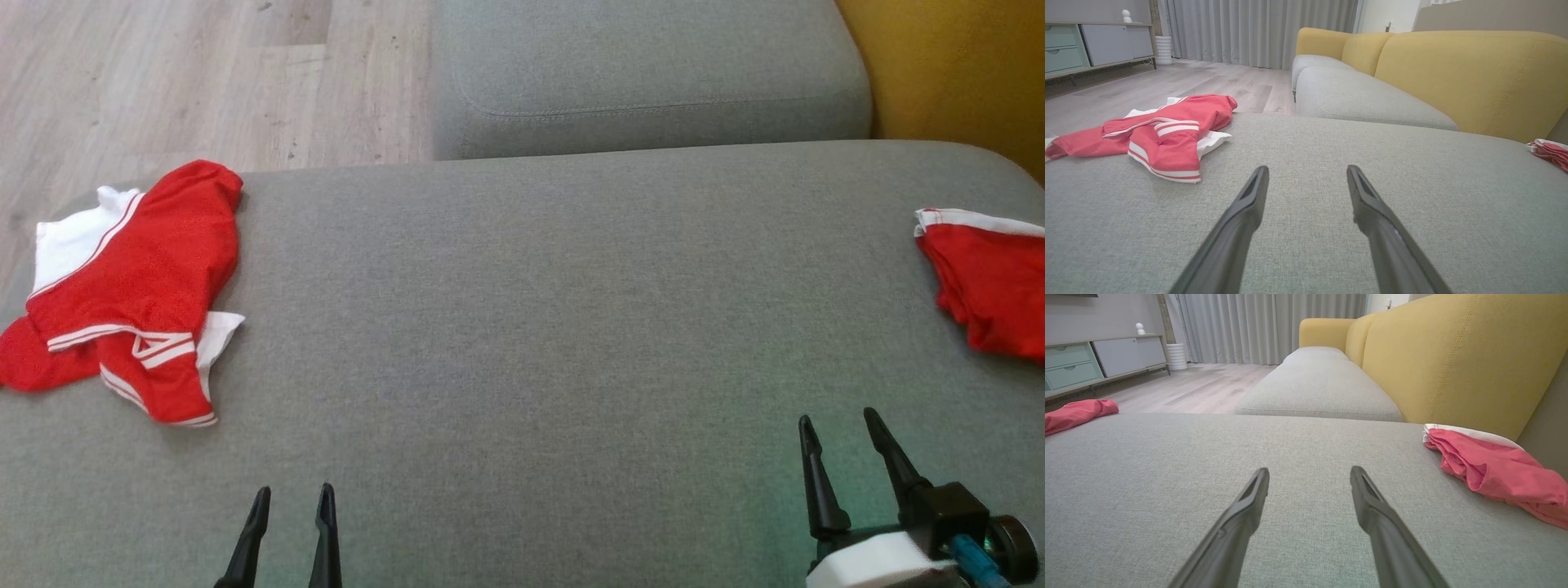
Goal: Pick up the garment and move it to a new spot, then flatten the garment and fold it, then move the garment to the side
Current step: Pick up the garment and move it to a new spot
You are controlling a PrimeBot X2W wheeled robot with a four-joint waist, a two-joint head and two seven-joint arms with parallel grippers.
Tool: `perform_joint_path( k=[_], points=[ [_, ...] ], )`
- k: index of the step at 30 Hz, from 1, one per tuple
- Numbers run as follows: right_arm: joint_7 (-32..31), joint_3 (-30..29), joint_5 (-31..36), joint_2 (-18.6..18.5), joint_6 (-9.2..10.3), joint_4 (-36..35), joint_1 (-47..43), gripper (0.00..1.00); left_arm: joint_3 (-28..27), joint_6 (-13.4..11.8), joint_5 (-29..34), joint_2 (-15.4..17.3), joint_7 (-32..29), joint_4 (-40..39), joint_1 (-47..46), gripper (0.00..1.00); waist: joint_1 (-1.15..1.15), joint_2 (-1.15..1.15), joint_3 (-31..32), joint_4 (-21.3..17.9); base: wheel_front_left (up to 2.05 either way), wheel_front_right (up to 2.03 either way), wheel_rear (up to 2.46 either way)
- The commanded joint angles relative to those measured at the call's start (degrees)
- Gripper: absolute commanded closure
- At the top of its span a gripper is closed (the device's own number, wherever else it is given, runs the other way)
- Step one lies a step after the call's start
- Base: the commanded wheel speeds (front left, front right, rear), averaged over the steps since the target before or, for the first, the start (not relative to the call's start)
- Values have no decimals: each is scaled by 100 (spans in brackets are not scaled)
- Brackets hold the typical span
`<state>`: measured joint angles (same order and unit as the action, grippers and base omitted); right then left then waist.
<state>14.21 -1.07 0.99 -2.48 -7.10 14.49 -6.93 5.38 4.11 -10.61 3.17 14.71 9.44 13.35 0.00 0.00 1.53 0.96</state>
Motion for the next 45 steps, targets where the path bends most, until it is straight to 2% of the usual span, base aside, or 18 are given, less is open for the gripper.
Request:
perform_joint_path(
  k=[1, 6, 8, 9, 11, 12, 17, 22, 26, 30, 36, 41, 45],
  points=[
    [78, 108, -64, -40, -39, -203, 93, 0, -196, 28, 46, -29, 29, -144, -182, 0, 0, 0, 5, 19, 0, 0, 0],
    [78, -6, -96, -40, -39, -248, 0, 0, -137, 68, 80, -29, 29, -129, -201, 0, 0, 0, 47, 311, 0, 0, 0],
    [78, -46, -119, -40, -39, -261, -58, 0, -131, 81, 96, -29, 29, -127, -214, 0, 0, 0, 67, 556, 0, 0, 0],
    [79, -42, -129, -40, -39, -274, -103, 0, -128, 90, 118, -29, 29, -130, -202, 0, 0, 0, 87, 866, 0, 0, 0],
    [79, 25, -168, -40, -39, -289, -118, 0, -153, 90, 138, -29, 29, -134, -161, 0, 0, 0, 108, 1190, 0, 0, 0],
    [79, 25, -168, -40, -39, -289, -118, 0, -153, 90, 138, -29, 29, -134, -161, 0, 0, 0, 108, 1190, 0, 0, 0],
    [79, 188, -229, -40, -39, -311, -87, 0, -290, 93, 148, -29, 29, -138, 13, 0, 0, 0, 173, 2004, 0, 0, 0],
    [79, 328, -258, -40, -39, -291, -32, 0, -469, 71, 88, -29, 29, -235, 238, 0, 0, 0, 207, 2399, 0, 0, 0],
    [79, 401, -233, -40, -39, -267, -30, 0, -613, 86, 23, -29, 29, -330, 284, 0, 0, 0, 161, 2376, 0, 0, 0],
    [79, 383, -111, -40, -39, -296, 4, 0, -782, 80, -207, -29, 29, -575, 91, 0, 0, 0, -133, 2129, 0, 0, 0],
    [79, 253, 416, -43, -39, -505, 378, 0, -584, 204, -634, 14, -19, -637, -1127, 0, 0, 0, -1268, 1677, 0, 0, 0],
    [70, 166, 600, -197, -39, -666, 719, 0, -786, 255, -918, 536, -607, -74, -2811, 0, 0, 0, -2082, 1289, 0, 0, 0],
    [71, 215, 629, -258, -39, -706, 902, 0, -1009, 192, -1027, 1012, -1224, 610, -3905, 0, 0, 0, -2417, 939, 0, 0, 0]
  ],
)
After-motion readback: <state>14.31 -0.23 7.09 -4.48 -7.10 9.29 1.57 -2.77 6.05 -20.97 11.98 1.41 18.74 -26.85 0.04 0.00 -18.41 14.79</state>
